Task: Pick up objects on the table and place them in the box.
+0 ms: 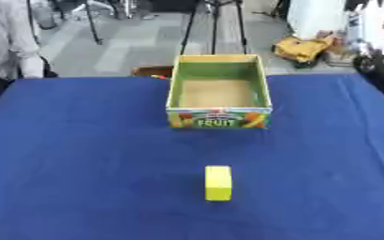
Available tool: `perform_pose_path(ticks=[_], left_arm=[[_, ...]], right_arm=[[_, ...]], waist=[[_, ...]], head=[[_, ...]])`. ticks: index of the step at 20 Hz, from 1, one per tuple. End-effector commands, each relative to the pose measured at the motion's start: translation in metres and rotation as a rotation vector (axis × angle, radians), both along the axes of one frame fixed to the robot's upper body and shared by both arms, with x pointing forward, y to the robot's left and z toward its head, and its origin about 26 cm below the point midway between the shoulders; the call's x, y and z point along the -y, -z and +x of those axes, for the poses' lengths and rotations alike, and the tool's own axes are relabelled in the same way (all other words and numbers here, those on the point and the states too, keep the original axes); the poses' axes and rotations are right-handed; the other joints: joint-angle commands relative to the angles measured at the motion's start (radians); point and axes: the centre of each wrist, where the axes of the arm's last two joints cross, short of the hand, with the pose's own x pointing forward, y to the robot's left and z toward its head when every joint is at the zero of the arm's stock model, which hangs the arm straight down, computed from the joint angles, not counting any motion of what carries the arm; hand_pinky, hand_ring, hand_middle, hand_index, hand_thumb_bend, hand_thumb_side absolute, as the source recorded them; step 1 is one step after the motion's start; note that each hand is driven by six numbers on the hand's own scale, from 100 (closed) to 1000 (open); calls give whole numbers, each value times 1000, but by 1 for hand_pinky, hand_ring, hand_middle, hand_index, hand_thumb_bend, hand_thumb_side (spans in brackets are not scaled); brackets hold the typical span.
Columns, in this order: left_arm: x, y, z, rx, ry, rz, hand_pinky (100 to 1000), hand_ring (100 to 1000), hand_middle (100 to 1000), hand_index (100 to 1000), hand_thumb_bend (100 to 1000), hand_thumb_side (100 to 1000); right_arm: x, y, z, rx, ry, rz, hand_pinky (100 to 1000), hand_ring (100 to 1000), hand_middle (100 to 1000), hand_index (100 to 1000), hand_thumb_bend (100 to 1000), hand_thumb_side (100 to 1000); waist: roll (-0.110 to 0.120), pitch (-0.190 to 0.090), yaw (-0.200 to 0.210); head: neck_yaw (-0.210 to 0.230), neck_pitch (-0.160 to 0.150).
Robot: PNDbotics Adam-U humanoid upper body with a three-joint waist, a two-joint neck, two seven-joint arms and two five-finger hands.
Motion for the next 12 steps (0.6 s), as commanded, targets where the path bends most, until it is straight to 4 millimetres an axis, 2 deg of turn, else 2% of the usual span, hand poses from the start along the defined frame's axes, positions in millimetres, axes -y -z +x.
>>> perform_pose_path(ticks=[1,11,12], left_arm=[[1,-9,-2,27,3,16,568,768,852,941,100,1000],[1,-8,-2,23,3,16,569,770,854,941,100,1000],[1,-8,-2,23,3,17,569,769,854,941,100,1000]], right_arm=[[0,-9,-5,35,4,-6,834,825,717,851,100,860],[0,-12,-5,30,12,-31,827,828,721,853,100,869],[-1,-13,-5,28,16,-44,823,830,722,853,100,826]], waist=[[-3,-13,-1],[-7,-9,1],[-7,-10,2]], head=[[5,4],[-8,3],[-10,4]])
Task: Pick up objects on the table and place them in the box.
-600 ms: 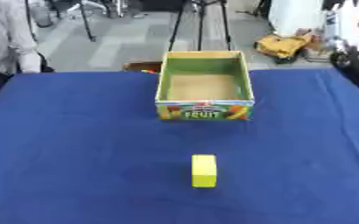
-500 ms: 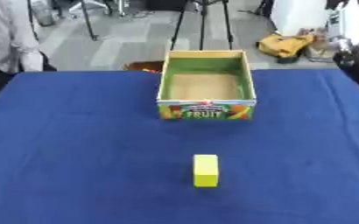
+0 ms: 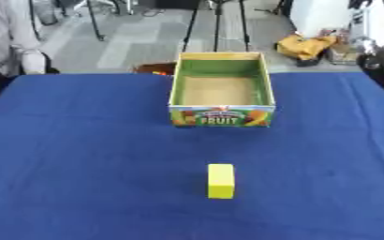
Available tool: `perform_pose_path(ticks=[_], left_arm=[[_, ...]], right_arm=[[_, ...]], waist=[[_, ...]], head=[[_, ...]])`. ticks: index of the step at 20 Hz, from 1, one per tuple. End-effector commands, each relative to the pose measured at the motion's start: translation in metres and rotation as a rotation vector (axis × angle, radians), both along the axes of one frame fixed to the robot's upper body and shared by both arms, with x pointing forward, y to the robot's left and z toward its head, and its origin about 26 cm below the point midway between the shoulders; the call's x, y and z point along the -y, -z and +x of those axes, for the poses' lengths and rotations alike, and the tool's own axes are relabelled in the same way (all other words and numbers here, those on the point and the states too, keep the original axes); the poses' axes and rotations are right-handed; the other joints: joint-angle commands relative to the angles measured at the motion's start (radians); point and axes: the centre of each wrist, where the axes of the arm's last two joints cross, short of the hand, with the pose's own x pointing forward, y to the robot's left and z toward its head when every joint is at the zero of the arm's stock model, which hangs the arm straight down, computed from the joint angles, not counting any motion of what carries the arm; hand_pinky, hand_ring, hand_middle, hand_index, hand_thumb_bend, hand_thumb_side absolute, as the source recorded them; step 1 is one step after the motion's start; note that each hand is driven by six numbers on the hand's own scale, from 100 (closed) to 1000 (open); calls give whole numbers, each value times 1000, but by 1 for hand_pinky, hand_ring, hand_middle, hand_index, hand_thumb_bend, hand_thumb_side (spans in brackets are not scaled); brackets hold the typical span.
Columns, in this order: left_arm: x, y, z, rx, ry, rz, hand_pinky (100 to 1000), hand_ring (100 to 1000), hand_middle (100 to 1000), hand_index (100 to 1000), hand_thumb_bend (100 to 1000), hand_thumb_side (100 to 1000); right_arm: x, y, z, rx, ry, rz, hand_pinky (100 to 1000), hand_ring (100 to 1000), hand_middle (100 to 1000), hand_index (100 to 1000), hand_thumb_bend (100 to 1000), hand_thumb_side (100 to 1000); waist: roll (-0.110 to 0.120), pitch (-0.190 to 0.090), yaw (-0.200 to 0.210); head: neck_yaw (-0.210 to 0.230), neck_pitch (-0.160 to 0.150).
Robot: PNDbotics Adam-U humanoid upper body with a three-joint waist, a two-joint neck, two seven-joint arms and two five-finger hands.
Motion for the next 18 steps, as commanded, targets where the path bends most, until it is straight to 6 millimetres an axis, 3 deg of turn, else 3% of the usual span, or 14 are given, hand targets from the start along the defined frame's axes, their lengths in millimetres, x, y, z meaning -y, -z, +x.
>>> perform_pose_path(ticks=[1,8,18], left_arm=[[1,-8,-2,25,3,17,569,770,854,941,100,1000],[1,-8,-2,19,3,22,569,770,855,941,100,1000],[1,-5,-3,4,9,33,570,771,856,941,100,1000]], right_arm=[[-1,-13,-6,33,18,-53,821,831,726,854,100,878],[-11,-27,-6,-34,68,-219,804,845,754,863,100,924],[-26,-46,37,-188,130,-562,789,870,811,880,100,990]], waist=[[-3,-15,2],[-8,-19,4],[-19,-29,18]], head=[[-7,4],[-16,7],[-33,13]])
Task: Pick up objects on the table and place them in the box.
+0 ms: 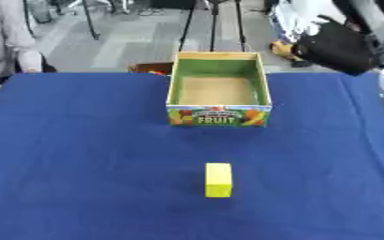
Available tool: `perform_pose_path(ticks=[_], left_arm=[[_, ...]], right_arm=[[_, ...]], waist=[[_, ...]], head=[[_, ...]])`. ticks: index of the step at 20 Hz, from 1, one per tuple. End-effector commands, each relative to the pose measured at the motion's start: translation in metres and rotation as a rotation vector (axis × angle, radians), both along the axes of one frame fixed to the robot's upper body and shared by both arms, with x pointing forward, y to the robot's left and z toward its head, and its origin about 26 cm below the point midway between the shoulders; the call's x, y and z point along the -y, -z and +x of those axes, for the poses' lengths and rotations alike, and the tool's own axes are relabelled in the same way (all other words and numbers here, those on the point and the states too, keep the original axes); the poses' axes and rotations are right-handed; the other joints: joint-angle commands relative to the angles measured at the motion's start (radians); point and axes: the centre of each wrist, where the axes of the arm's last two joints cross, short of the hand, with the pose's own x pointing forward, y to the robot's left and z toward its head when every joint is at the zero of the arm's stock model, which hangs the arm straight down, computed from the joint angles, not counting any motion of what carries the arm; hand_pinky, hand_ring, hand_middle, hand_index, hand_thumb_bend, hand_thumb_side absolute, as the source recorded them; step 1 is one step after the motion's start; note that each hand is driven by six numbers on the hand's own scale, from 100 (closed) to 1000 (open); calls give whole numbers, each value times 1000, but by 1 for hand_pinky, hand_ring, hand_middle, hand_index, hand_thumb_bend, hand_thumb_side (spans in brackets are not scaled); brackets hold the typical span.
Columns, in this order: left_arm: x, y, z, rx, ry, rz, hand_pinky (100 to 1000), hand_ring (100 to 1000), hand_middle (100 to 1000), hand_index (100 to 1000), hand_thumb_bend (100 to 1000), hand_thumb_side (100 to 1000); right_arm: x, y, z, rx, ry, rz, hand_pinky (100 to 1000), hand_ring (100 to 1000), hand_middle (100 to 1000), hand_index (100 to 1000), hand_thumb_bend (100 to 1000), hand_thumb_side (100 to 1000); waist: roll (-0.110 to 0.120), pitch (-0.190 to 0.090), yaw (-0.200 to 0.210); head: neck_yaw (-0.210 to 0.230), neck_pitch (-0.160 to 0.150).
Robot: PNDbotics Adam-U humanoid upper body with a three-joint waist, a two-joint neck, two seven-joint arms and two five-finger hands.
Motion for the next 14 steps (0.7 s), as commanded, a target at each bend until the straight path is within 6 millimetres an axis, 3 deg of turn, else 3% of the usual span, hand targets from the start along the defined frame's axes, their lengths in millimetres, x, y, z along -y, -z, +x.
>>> perform_pose_path(ticks=[1,7,14], left_arm=[[0,-7,-3,19,6,25,569,771,856,941,100,1000],[0,-7,-3,13,9,30,570,772,857,941,100,1000],[1,-7,-3,11,12,34,570,772,857,941,100,1000]], right_arm=[[3,-7,13,-28,46,-113,788,872,819,884,100,1000],[-3,-5,34,-139,85,-314,797,890,839,911,100,1000],[-2,-3,45,-282,125,-475,811,916,850,910,103,1000]], waist=[[-2,-19,4],[-7,-21,10],[-9,-23,12]], head=[[-9,4],[-21,5],[-24,0]])
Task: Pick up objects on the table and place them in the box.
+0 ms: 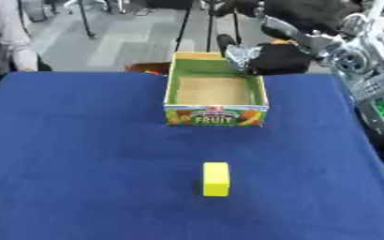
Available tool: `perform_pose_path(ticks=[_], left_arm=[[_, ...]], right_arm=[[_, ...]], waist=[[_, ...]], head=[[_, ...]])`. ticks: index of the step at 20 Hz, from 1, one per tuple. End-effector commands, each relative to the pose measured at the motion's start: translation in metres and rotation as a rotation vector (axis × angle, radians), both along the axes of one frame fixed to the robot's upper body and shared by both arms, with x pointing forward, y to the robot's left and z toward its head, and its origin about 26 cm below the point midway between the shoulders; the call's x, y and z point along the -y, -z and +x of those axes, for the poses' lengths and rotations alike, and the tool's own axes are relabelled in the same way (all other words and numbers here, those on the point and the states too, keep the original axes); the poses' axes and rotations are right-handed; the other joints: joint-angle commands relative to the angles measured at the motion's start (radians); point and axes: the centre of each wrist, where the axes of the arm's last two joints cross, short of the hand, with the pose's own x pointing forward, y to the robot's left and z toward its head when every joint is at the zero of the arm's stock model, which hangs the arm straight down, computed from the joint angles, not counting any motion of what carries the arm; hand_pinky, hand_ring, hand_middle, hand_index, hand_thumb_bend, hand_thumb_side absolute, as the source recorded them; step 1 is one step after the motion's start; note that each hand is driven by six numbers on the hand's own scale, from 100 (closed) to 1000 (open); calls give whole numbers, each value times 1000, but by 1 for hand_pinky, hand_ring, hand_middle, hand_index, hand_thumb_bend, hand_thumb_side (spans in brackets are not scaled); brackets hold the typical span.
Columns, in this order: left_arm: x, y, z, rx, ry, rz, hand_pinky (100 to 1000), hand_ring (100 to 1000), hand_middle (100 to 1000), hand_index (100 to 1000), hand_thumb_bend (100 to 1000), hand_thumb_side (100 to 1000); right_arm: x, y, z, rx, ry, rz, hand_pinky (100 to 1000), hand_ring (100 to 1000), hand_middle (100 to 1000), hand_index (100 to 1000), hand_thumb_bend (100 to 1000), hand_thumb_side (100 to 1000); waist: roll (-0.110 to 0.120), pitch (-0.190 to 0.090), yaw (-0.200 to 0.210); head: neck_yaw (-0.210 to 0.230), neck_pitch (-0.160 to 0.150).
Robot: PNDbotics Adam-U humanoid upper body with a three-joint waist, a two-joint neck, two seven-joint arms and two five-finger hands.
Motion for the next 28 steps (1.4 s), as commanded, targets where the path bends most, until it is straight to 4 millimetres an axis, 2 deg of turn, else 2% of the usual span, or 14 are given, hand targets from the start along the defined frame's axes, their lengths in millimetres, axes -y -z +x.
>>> perform_pose_path(ticks=[1,5,6,7,10,11,12,14,15,21,28], left_arm=[[0,-8,-3,24,6,25,570,772,857,941,100,1000],[0,-8,-2,25,8,27,570,772,857,941,100,1000],[0,-8,-2,25,9,27,570,772,857,941,100,1000],[0,-8,-2,25,9,27,570,772,857,941,100,1000],[0,-9,-2,26,11,28,570,772,857,941,100,1000],[0,-9,-2,27,11,28,570,772,857,941,100,1000],[0,-9,-2,27,11,28,570,772,857,941,100,999],[0,-9,-2,28,12,28,570,772,857,941,100,999],[0,-9,-2,28,12,28,570,772,857,941,100,999],[1,-10,-2,29,14,26,570,773,859,942,100,1000],[2,-11,-1,31,15,23,570,774,860,942,100,999]], right_arm=[[7,-11,1,-31,37,-73,816,921,854,914,113,1000],[9,-6,6,-117,45,-130,843,943,867,932,176,1000],[10,-4,6,-140,40,-140,859,950,857,940,253,1000],[10,-3,7,-159,35,-145,860,951,856,941,265,1000],[9,-1,5,-193,33,-152,885,966,839,958,573,985],[8,1,6,-209,39,-153,886,966,836,957,594,974],[8,3,6,-229,50,-152,898,969,833,962,649,906],[7,7,6,-268,74,-146,918,978,835,992,680,859],[6,10,7,-290,87,-141,920,979,837,995,666,867],[2,22,5,-415,141,-134,946,983,834,999,661,782],[-10,35,-3,-483,154,-107,951,975,815,977,643,788]], waist=[[0,-19,2],[0,-19,4],[0,-18,4],[0,-18,4],[0,-16,4],[-1,-16,4],[-1,-15,4],[-1,-14,5],[-1,-14,5],[-2,-10,3],[-1,-3,2]], head=[[-2,-1],[-2,-2],[-2,-3],[-2,-3],[-1,-5],[-1,-6],[-1,-6],[-1,-7],[0,-8],[-1,-12],[-1,-15]])
